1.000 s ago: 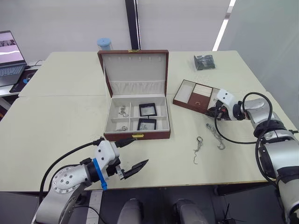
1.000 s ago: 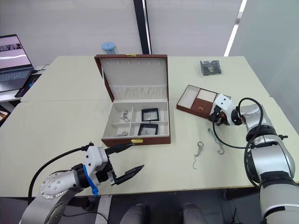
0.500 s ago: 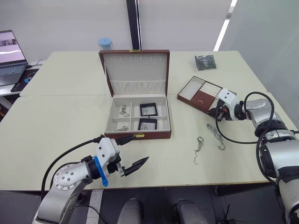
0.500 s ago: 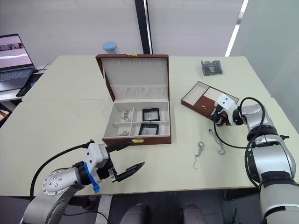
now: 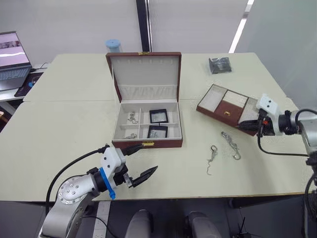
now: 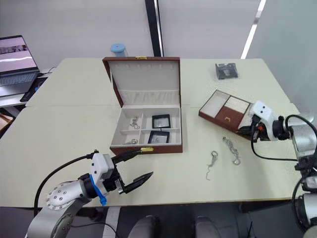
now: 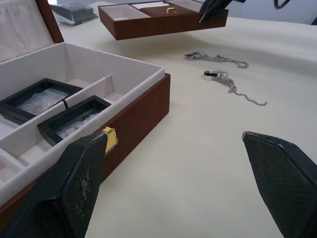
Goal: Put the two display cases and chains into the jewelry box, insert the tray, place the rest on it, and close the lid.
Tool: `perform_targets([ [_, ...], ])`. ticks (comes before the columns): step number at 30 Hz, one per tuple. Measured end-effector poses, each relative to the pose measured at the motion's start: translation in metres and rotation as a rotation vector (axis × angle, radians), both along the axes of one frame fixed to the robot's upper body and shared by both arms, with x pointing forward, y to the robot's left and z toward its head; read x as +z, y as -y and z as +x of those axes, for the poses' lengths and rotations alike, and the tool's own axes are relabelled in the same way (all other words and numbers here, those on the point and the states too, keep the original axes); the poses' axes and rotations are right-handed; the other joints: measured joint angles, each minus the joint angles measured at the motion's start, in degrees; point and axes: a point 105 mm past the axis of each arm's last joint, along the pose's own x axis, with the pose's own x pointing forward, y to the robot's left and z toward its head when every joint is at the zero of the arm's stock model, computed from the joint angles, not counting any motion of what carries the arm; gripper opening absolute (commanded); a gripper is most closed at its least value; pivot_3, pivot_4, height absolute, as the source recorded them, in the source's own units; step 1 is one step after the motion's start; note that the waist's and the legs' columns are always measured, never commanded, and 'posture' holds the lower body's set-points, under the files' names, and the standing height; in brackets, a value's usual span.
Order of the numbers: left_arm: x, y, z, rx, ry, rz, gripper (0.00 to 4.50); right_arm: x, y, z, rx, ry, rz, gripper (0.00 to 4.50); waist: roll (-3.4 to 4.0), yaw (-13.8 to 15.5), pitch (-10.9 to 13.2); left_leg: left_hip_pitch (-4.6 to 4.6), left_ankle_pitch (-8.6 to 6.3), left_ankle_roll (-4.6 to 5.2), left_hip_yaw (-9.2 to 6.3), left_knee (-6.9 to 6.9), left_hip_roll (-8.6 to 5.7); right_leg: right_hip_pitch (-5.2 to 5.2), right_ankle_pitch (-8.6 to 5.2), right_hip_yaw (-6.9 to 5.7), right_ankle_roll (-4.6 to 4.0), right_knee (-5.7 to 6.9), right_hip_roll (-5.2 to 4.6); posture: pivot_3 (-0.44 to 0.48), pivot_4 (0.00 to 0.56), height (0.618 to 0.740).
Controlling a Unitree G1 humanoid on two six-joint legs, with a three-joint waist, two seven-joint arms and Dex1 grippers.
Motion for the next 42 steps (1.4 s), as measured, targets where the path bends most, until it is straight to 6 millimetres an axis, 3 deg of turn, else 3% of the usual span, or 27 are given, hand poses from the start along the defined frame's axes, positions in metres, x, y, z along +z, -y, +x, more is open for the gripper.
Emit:
perform_targets([
  [6,0.0,-0.01,0.003,0.067,0.003,-0.002,4.5,0.017,-0.039,-0.032,0.113,0.035,0.008,0.01,0.0,-0.1,0.0,0.06,0.0,0.0,-0.05,0.0,0.04,0.04,-0.01,-0.03,0.01,0.03,0.09,0.0,0.15,0.74],
  [14,-0.011,-0.024,-0.009,0.183,-0.041,-0.033,4.5,0.011,-0.075,-0.046,0.205,0.008,-0.027,0.01,-0.02,0.0,0.0,0.01,0.0,0.0,-0.05,0.0,-0.01,0.02,-0.01,-0.03,0.02,-0.08,0.04,0.0,0.15,0.74],
  [21,-0.011,-0.033,-0.025,0.319,-0.033,-0.072,4.5,0.012,-0.124,-0.041,0.374,0.014,-0.046,0.01,-0.05,-0.2,0.0,0.02,0.0,0.0,-0.05,0.0,0.01,0.02,0.0,-0.03,0.01,-0.08,0.06,0.0,0.15,0.74],
  [31,-0.011,-0.04,-0.056,0.54,-0.024,-0.111,4.5,0.017,-0.184,-0.008,0.477,0.031,-0.05,0.01,-0.12,0.0,0.1,-0.01,-0.01,0.01,-0.04,0.01,-0.01,-0.01,-0.01,-0.02,0.0,-0.1,0.02,0.0,0.15,0.74],
  [38,-0.01,-0.04,-0.066,0.628,-0.015,-0.125,4.5,0.012,-0.214,-0.004,0.554,0.033,-0.071,0.01,-0.12,-0.1,0.1,-0.06,-0.01,0.01,-0.05,0.0,-0.01,-0.06,-0.01,-0.04,-0.01,-0.1,0.03,0.0,0.15,0.74],
  [42,-0.006,-0.039,-0.067,0.65,-0.002,-0.135,4.5,0.011,-0.22,0.0,0.577,0.04,-0.087,0.01,-0.12,-0.1,0.1,-0.1,-0.01,0.01,-0.05,0.01,-0.01,-0.11,0.0,-0.05,-0.01,-0.09,0.03,0.0,0.15,0.74],
])
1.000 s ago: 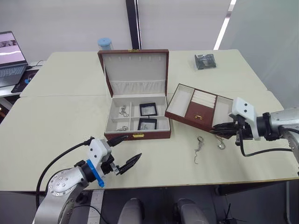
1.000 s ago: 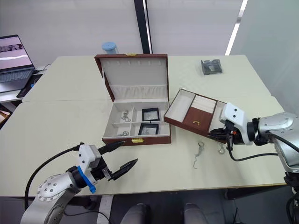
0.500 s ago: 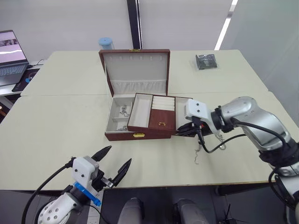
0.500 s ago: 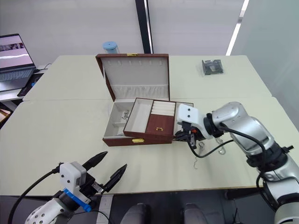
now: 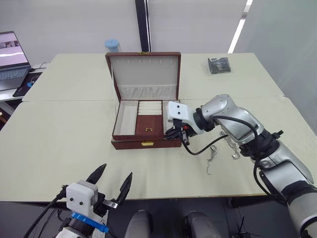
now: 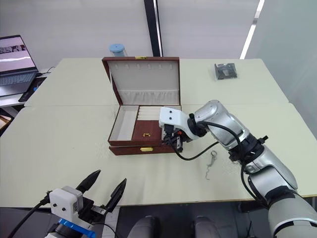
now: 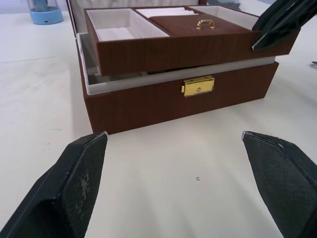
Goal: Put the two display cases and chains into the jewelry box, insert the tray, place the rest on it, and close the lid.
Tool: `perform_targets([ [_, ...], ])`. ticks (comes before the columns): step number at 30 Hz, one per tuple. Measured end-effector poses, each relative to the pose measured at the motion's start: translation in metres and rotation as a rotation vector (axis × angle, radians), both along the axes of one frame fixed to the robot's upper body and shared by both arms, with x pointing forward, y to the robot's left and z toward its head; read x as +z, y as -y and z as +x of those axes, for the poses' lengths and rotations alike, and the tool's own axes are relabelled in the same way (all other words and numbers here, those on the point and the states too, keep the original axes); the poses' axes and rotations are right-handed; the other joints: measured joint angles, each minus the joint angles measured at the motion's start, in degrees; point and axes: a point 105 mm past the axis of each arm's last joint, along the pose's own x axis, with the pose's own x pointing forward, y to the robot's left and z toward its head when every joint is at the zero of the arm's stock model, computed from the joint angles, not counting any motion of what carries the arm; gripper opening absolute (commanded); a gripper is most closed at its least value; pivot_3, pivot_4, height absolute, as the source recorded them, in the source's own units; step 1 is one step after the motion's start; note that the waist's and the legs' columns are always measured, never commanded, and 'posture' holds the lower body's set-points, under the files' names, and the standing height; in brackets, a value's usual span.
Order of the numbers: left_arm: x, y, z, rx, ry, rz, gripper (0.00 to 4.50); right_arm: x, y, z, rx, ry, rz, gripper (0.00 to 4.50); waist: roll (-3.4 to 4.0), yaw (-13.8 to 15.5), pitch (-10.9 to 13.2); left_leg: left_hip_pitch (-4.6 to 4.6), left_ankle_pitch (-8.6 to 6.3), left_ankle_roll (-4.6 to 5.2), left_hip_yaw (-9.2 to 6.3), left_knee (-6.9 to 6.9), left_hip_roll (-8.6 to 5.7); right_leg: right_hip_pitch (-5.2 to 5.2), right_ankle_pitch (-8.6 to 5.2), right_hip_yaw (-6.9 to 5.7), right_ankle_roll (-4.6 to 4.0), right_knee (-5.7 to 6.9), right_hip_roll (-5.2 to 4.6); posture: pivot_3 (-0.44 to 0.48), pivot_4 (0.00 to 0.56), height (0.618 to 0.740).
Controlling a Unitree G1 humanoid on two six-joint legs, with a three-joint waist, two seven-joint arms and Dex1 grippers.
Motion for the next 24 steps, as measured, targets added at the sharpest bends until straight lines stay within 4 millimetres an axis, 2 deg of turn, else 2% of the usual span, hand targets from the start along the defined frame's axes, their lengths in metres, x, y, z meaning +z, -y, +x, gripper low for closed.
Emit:
perform_targets([
  [8,0.005,0.003,0.001,0.007,0.02,0.0,4.5,0.002,-0.009,0.005,0.012,0.006,-0.008,0.01,-0.01,-0.1,0.0,-0.41,0.0,0.0,0.07,0.07,0.01,-0.55,0.0,0.07,-0.01,0.27,0.02,0.0,0.15,0.74],
  [24,0.007,0.004,0.005,-0.001,0.037,0.002,4.5,-0.001,-0.011,0.009,-0.015,0.005,-0.022,0.01,0.0,-0.1,0.0,-0.39,0.01,0.0,0.07,0.12,0.02,-0.6,-0.01,0.07,-0.02,0.43,0.02,0.0,0.15,0.74],
])
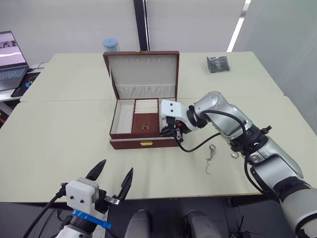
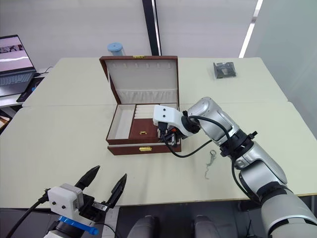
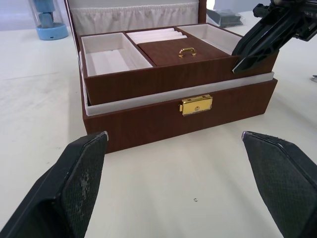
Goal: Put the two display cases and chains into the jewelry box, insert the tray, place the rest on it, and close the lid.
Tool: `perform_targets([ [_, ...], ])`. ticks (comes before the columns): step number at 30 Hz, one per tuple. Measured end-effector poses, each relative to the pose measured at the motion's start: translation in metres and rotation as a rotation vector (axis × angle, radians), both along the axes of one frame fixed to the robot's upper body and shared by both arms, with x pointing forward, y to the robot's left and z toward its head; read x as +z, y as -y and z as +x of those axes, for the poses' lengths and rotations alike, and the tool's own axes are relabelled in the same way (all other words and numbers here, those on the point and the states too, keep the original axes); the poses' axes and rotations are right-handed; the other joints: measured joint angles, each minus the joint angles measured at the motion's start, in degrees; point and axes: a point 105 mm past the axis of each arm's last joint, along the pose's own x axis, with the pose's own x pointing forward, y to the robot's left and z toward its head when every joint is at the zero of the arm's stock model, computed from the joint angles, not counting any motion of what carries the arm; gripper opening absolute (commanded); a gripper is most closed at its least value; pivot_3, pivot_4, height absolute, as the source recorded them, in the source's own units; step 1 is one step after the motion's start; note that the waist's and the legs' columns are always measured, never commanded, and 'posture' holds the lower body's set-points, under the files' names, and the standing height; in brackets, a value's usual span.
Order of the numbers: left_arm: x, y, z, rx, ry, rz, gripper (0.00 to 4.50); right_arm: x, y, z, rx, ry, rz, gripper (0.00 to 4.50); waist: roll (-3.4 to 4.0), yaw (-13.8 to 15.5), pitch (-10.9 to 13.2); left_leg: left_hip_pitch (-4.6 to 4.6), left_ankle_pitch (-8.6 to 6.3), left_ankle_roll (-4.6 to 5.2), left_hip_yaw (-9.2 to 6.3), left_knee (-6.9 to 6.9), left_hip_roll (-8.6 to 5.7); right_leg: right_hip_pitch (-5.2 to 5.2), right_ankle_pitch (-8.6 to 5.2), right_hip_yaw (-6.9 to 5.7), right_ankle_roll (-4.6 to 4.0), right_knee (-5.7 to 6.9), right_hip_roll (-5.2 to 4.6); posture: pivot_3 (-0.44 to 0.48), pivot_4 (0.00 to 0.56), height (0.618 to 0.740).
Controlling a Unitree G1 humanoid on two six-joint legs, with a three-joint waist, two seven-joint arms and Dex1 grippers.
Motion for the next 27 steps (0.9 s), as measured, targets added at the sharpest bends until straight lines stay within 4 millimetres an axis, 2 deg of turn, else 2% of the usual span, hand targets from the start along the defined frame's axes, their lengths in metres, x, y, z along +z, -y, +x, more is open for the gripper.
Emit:
perform_targets([
  [6,-0.003,0.001,0.001,-0.007,-0.007,-0.004,4.5,-0.002,-0.002,0.001,-0.01,-0.008,0.004,0.01,0.0,0.0,0.0,-0.01,0.0,0.0,0.0,0.0,0.0,-0.02,0.0,0.01,0.0,0.01,0.0,0.0,0.15,0.74],
  [14,-0.003,0.001,0.001,-0.009,-0.006,-0.006,4.5,0.006,-0.002,-0.001,-0.014,-0.055,0.06,2.14,0.0,0.0,0.0,0.0,0.0,0.0,0.01,0.01,0.01,-0.03,0.0,0.01,0.0,0.03,0.0,0.0,0.15,0.74],
  [18,0.0,0.002,0.004,-0.01,0.006,-0.007,4.5,0.017,-0.008,-0.001,-0.014,-0.057,0.139,3.29,0.0,0.0,0.0,0.0,0.0,0.0,0.0,0.0,0.03,-0.03,0.0,0.01,0.0,0.05,0.03,0.0,0.15,0.74],
  [21,0.0,0.001,0.005,-0.008,0.005,-0.005,4.5,0.026,-0.016,-0.001,-0.012,-0.057,0.235,4.31,-0.01,-0.1,0.0,0.0,0.0,0.0,0.02,0.01,0.03,-0.03,0.0,0.02,0.0,0.06,0.02,0.0,0.15,0.74],
  [22,0.0,0.001,0.005,-0.009,0.005,-0.004,4.5,0.028,-0.019,-0.001,-0.013,-0.054,0.272,4.49,-0.02,-0.1,0.0,0.0,0.0,0.0,0.01,0.01,0.03,-0.02,0.0,0.02,0.0,0.05,0.02,0.0,0.15,0.74],
  [24,0.0,0.001,0.006,-0.011,0.005,-0.004,4.5,0.03,-0.025,0.003,-0.024,-0.041,0.36,4.32,-0.04,-0.1,0.0,0.01,0.0,0.0,0.02,0.02,0.03,-0.02,0.0,0.01,0.0,0.07,0.03,0.0,0.15,0.74],
  [27,0.001,0.002,0.008,-0.017,0.008,-0.002,4.5,0.025,-0.03,0.011,-0.051,-0.023,0.461,3.38,-0.05,0.0,0.0,0.01,0.0,0.0,0.03,0.02,0.02,-0.01,0.0,0.03,0.0,0.08,0.03,0.0,0.15,0.74],
])
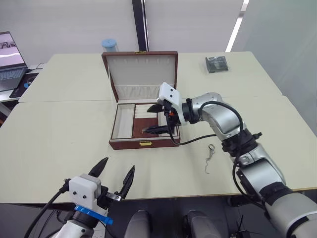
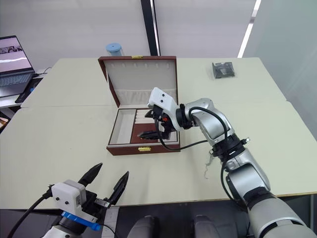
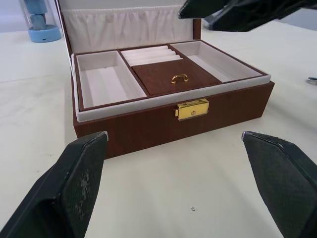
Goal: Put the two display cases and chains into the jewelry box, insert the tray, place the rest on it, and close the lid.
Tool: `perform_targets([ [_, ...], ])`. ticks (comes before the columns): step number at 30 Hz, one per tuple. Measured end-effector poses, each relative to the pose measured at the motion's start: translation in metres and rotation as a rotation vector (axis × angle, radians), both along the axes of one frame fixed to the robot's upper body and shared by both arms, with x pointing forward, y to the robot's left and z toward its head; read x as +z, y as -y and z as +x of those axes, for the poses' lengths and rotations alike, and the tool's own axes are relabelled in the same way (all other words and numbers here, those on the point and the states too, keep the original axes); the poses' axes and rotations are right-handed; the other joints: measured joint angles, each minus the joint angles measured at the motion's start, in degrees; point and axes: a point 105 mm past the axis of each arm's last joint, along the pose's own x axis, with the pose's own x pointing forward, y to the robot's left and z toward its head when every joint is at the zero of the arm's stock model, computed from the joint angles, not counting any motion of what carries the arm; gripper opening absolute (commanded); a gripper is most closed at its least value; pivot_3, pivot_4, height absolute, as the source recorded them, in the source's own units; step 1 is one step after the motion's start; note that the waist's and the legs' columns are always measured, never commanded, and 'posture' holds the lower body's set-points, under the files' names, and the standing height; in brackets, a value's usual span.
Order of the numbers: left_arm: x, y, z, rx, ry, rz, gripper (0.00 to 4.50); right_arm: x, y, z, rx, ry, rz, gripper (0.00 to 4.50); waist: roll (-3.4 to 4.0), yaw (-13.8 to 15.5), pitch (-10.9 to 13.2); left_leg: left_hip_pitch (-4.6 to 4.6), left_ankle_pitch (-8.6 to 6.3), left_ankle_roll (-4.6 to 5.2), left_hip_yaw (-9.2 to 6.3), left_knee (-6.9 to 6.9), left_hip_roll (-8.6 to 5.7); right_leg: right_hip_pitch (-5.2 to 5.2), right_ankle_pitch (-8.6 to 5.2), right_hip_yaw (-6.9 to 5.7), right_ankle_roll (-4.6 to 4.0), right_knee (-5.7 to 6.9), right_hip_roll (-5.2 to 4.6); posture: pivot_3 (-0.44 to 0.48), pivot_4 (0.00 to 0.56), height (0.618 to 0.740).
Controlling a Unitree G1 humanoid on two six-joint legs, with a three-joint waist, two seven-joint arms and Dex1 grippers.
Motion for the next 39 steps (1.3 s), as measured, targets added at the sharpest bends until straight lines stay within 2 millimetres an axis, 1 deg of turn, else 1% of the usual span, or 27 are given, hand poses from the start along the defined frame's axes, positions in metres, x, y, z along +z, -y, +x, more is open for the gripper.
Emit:
perform_targets([
  [1,0.0,0.0,0.001,-0.002,-0.001,0.003,4.5,-0.004,-0.001,0.002,-0.009,-0.001,0.027,2.98,-0.01,0.0,0.0,0.0,0.0,0.0,0.01,0.0,0.0,0.0,0.0,0.01,0.0,0.0,0.0,0.0,0.15,0.74],
  [4,0.002,0.001,0.005,-0.015,0.006,0.01,4.5,-0.019,-0.003,0.008,-0.043,-0.011,0.064,2.05,-0.01,0.0,0.0,0.0,0.0,0.0,0.01,0.01,0.01,0.0,0.0,0.0,0.0,0.02,0.0,0.0,0.15,0.74],
  [5,0.003,0.002,0.006,-0.019,0.012,0.012,4.5,-0.024,-0.003,0.009,-0.05,-0.011,0.064,1.82,-0.01,0.0,0.0,0.0,0.01,0.0,0.01,0.01,0.01,0.0,0.0,0.0,0.0,0.02,0.0,0.0,0.15,0.74],
  [6,0.005,0.002,0.008,-0.024,0.017,0.014,4.5,-0.03,-0.002,0.011,-0.06,-0.01,0.059,1.47,-0.01,0.0,0.0,0.01,0.01,-0.01,0.01,0.01,0.01,0.0,0.0,0.0,0.0,0.02,0.0,0.0,0.15,0.74],
  [7,0.005,0.002,0.009,-0.024,0.019,0.012,4.5,-0.034,-0.001,0.013,-0.072,-0.011,0.051,1.28,-0.01,0.0,0.0,0.01,0.01,-0.01,0.02,0.01,0.01,0.0,0.0,0.01,0.0,0.03,0.0,0.0,0.15,0.74],
  [8,0.006,0.002,0.011,-0.025,0.021,0.01,4.5,-0.039,0.0,0.015,-0.083,-0.012,0.041,0.94,-0.02,0.0,0.0,0.01,0.01,-0.01,0.02,0.01,0.01,0.0,0.0,0.01,0.0,0.03,0.0,0.0,0.15,0.74],
  [11,0.008,0.002,0.014,-0.031,0.024,0.012,4.5,-0.047,0.002,0.019,-0.111,-0.008,0.014,0.12,-0.01,0.0,0.0,0.02,0.0,-0.01,0.02,0.01,0.03,-0.01,0.0,0.01,0.0,0.04,0.0,0.0,0.15,0.74],
  [12,0.008,0.002,0.014,-0.032,0.022,0.013,4.5,-0.048,0.003,0.02,-0.116,0.0,0.01,0.05,-0.01,0.0,0.0,0.02,0.0,-0.01,0.02,0.01,0.03,-0.01,0.0,0.02,0.0,0.04,0.0,0.0,0.15,0.74],
  [16,0.009,0.002,0.016,-0.042,0.021,0.008,4.5,-0.05,0.003,0.022,-0.123,0.026,-0.002,0.05,-0.03,0.0,-0.1,0.09,0.01,-0.01,0.01,0.01,0.03,0.06,0.0,0.01,0.0,0.05,0.0,0.0,0.15,0.74],
  [20,0.01,0.003,0.019,-0.052,0.018,0.01,4.5,-0.049,0.003,0.02,-0.115,0.005,0.014,0.05,-0.04,0.0,-0.1,0.09,0.01,-0.01,-0.01,0.01,0.03,0.06,0.0,-0.01,0.0,0.07,0.0,0.0,0.15,0.74],
  [23,0.011,0.001,0.021,-0.056,0.016,0.0,4.5,-0.048,0.006,0.016,-0.113,-0.04,0.071,0.05,-0.04,0.0,-0.1,0.04,0.01,-0.01,0.0,0.01,0.03,0.03,0.0,0.01,0.0,0.05,-0.01,0.0,0.15,0.74],
  [25,0.012,-0.004,0.025,-0.054,0.006,0.002,4.5,-0.039,0.014,0.014,-0.125,-0.062,0.144,0.05,-0.04,0.1,-0.1,0.03,0.01,-0.01,-0.03,0.01,0.03,0.03,0.0,-0.02,0.0,0.06,-0.01,0.0,0.15,0.74],
  [26,0.013,-0.007,0.027,-0.061,-0.005,-0.003,4.5,-0.032,0.021,0.015,-0.136,-0.06,0.176,0.21,-0.04,0.1,-0.1,0.03,0.01,-0.01,-0.05,0.02,0.02,0.04,0.0,-0.04,0.0,0.08,-0.01,0.0,0.15,0.74],
  [28,0.012,-0.018,0.032,-0.065,-0.04,-0.006,4.5,-0.017,0.042,0.019,-0.173,-0.038,0.204,0.58,-0.05,0.4,-0.1,0.04,0.01,-0.01,-0.09,0.07,0.0,0.08,0.0,-0.07,0.0,0.07,-0.02,0.0,0.15,0.74],
  [29,0.011,-0.023,0.034,-0.061,-0.057,-0.005,4.5,-0.013,0.052,0.021,-0.196,-0.033,0.208,0.74,-0.08,0.4,-0.1,0.04,0.01,-0.01,-0.1,0.07,-0.01,0.1,0.0,-0.08,0.0,0.06,-0.02,0.0,0.15,0.74],
  [30,0.009,-0.032,0.037,-0.063,-0.091,-0.003,4.5,-0.011,0.073,0.022,-0.244,-0.039,0.211,1.14,-0.15,0.5,-0.1,0.04,0.01,-0.01,-0.1,0.07,-0.03,0.12,0.0,-0.08,0.0,0.03,-0.03,0.0,0.15,0.74],
  [32,0.009,-0.048,0.045,-0.063,-0.126,0.015,4.5,-0.018,0.105,0.021,-0.317,-0.057,0.199,1.7,-0.19,0.7,-0.2,0.04,0.01,-0.01,-0.09,0.07,-0.02,0.1,0.0,-0.07,0.0,0.02,-0.03,0.0,0.15,0.74],
  [36,0.021,-0.078,0.06,-0.081,-0.157,0.061,4.5,-0.04,0.152,0.007,-0.409,-0.081,0.134,2.92,-0.18,0.3,-0.2,0.04,0.01,-0.01,-0.09,0.05,0.02,0.07,0.0,-0.07,0.0,0.04,0.02,0.0,0.15,0.74],
  [38,0.027,-0.096,0.064,-0.075,-0.179,0.092,4.5,-0.047,0.179,0.001,-0.475,-0.085,0.093,3.54,-0.18,0.0,-0.1,0.06,0.01,-0.01,0.0,0.05,0.02,0.05,0.0,-0.01,0.0,0.05,0.02,0.0,0.15,0.74],
  [39,0.027,-0.102,0.065,-0.073,-0.193,0.1,4.5,-0.048,0.187,-0.001,-0.495,-0.084,0.082,3.83,-0.17,-0.2,-0.1,0.07,0.01,-0.01,0.05,0.05,0.02,0.04,0.0,0.0,0.0,0.05,0.02,0.0,0.15,0.74],
])
